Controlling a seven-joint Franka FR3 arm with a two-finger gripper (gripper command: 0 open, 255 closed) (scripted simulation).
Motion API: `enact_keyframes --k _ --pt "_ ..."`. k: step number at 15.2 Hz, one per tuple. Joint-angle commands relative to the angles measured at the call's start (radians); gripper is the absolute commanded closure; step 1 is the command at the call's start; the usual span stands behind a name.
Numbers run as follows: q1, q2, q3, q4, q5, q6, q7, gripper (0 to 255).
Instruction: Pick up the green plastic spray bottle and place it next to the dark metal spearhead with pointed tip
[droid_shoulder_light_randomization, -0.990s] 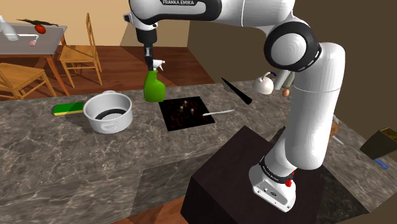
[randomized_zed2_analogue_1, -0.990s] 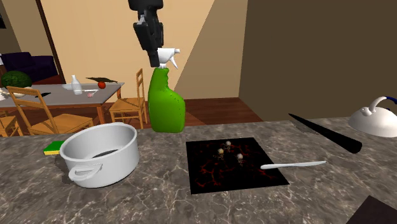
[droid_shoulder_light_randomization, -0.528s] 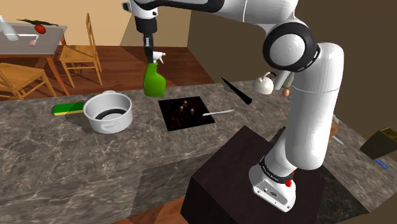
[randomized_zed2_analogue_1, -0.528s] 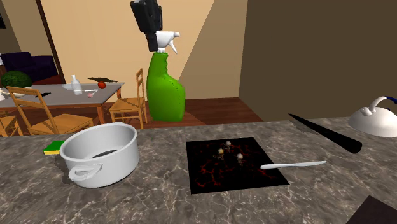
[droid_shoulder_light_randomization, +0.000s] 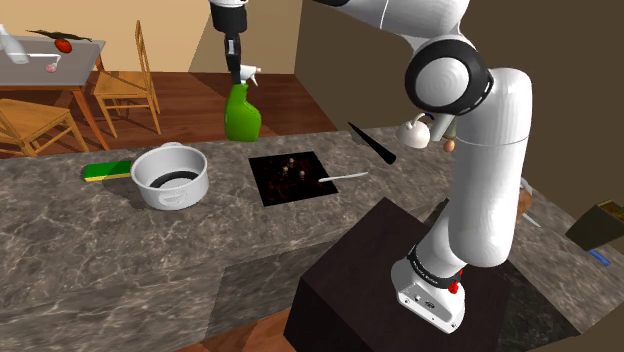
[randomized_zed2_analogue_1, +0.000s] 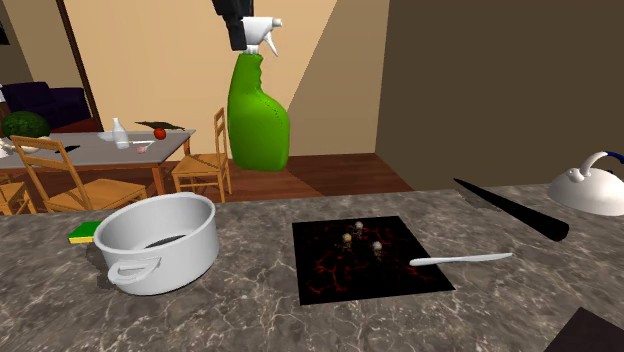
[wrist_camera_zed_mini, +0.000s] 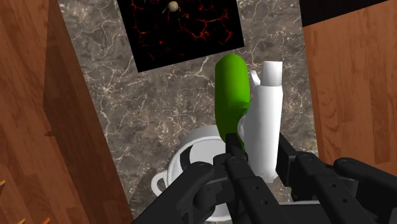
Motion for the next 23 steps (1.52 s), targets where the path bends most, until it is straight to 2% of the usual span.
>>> enact_keyframes --k 1,6,9,10,13,17,23 --pt "0.006 0.024 -0.001 0.067 -0.003 -0.043 -0.003 255" --pt "0.024 0.097 -0.005 0.259 -0.014 -0.161 -0.014 255" --pt "0.045 0.189 -0.012 0.457 -0.026 -0.266 -0.027 255" --pt "0.01 0.093 -0.007 0.28 -0.014 -0.185 -0.034 255" --pt "-0.063 -0.043 -0.009 0.028 0.007 -0.064 -0.077 255" --pt "-0.135 -0.149 -0.03 -0.173 0.027 0.04 -0.149 255" --pt "-0.224 -0.243 -0.074 -0.369 0.046 0.153 -0.266 255"
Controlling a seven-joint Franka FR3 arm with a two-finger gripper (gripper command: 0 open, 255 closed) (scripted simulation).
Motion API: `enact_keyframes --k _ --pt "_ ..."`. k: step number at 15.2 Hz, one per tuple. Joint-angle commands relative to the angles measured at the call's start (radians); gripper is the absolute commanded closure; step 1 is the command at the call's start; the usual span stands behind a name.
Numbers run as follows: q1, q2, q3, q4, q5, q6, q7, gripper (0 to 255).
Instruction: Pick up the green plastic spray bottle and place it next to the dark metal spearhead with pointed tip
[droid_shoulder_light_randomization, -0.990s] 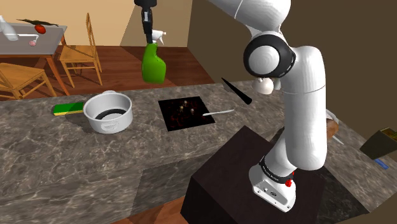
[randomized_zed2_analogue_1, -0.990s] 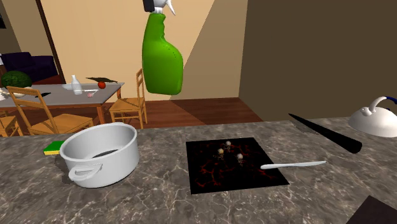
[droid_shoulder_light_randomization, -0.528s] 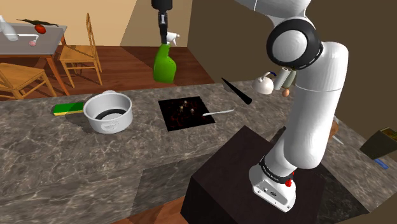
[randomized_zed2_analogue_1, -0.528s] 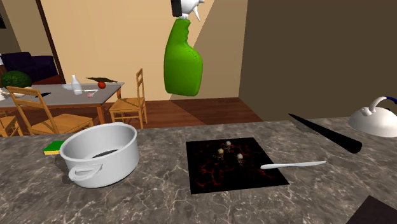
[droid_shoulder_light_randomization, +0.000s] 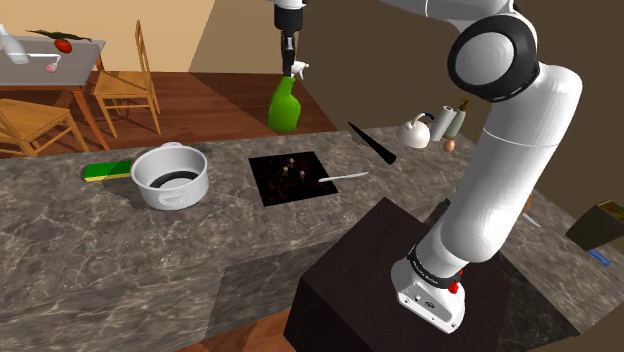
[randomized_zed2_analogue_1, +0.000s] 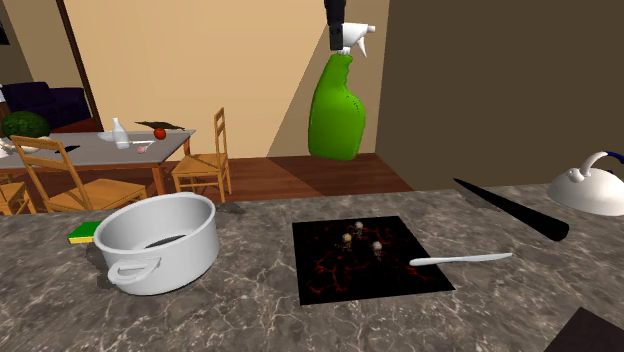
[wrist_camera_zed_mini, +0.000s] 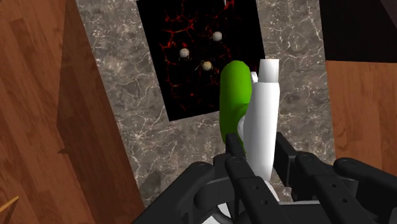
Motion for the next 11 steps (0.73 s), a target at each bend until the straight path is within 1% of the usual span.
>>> enact_keyframes --k 1,6,11 --pt "-0.028 -0.031 -0.015 -0.067 0.005 0.04 -0.039 255" --pt "-0.094 -0.065 -0.057 -0.164 0.015 0.114 -0.141 255" --pt "-0.158 -0.071 -0.1 -0.224 0.023 0.177 -0.244 255"
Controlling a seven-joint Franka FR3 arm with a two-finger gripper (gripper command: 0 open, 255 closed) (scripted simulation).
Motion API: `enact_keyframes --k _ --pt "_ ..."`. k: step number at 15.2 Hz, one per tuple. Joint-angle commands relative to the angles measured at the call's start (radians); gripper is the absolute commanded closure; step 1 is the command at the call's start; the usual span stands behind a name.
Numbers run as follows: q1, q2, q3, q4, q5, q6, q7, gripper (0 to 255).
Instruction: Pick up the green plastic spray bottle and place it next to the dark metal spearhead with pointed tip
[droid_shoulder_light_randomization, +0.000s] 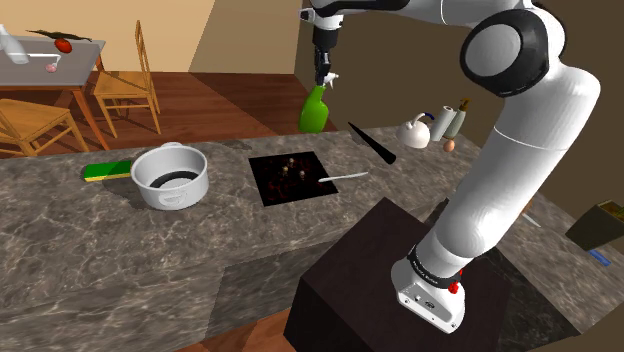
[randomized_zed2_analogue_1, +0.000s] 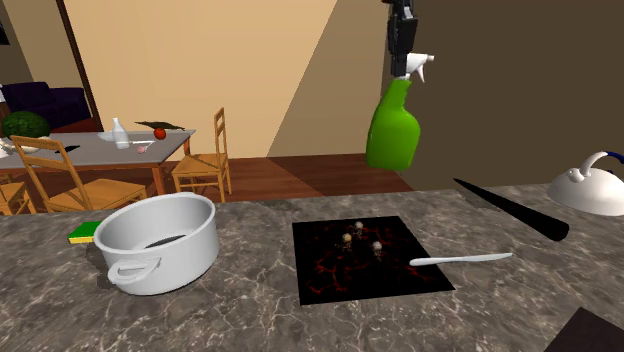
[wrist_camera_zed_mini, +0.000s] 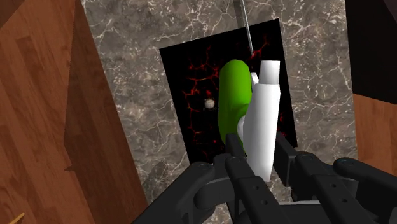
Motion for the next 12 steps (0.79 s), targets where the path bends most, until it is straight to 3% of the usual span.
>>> enact_keyframes --k 1,12 --pt "-0.025 0.004 -0.017 -0.013 0.004 0.022 -0.042 255" --pt "-0.168 0.09 -0.105 -0.011 0.035 0.123 -0.271 255"
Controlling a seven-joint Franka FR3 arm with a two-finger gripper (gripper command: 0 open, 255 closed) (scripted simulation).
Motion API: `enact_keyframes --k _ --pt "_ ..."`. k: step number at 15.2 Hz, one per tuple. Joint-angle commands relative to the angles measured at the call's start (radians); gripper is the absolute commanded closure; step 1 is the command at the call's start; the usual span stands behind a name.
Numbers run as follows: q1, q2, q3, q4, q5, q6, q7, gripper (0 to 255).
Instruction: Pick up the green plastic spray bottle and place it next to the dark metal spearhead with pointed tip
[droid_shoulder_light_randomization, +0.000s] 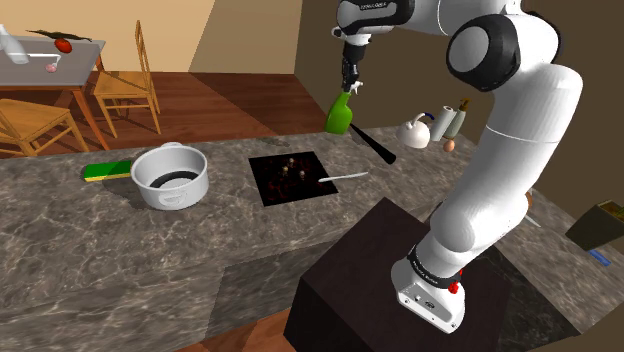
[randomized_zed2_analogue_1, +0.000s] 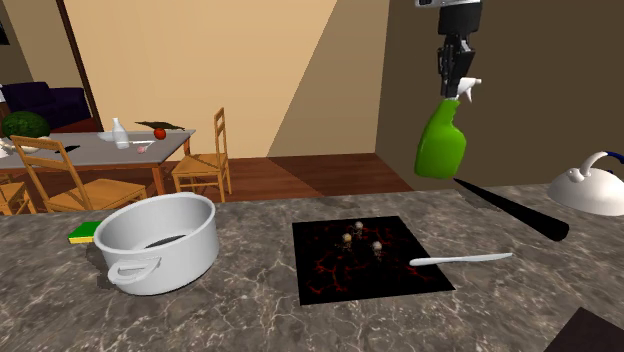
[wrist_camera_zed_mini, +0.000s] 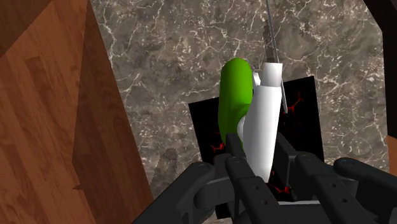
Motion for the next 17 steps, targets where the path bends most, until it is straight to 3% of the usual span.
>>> enact_keyframes --k 1,11,17 --pt "-0.026 0.02 -0.014 0.011 0.008 0.012 -0.042 255" --pt "-0.178 0.211 -0.065 0.182 0.065 0.042 -0.247 255" --pt "-0.177 0.226 -0.063 0.125 0.066 0.115 -0.245 255"
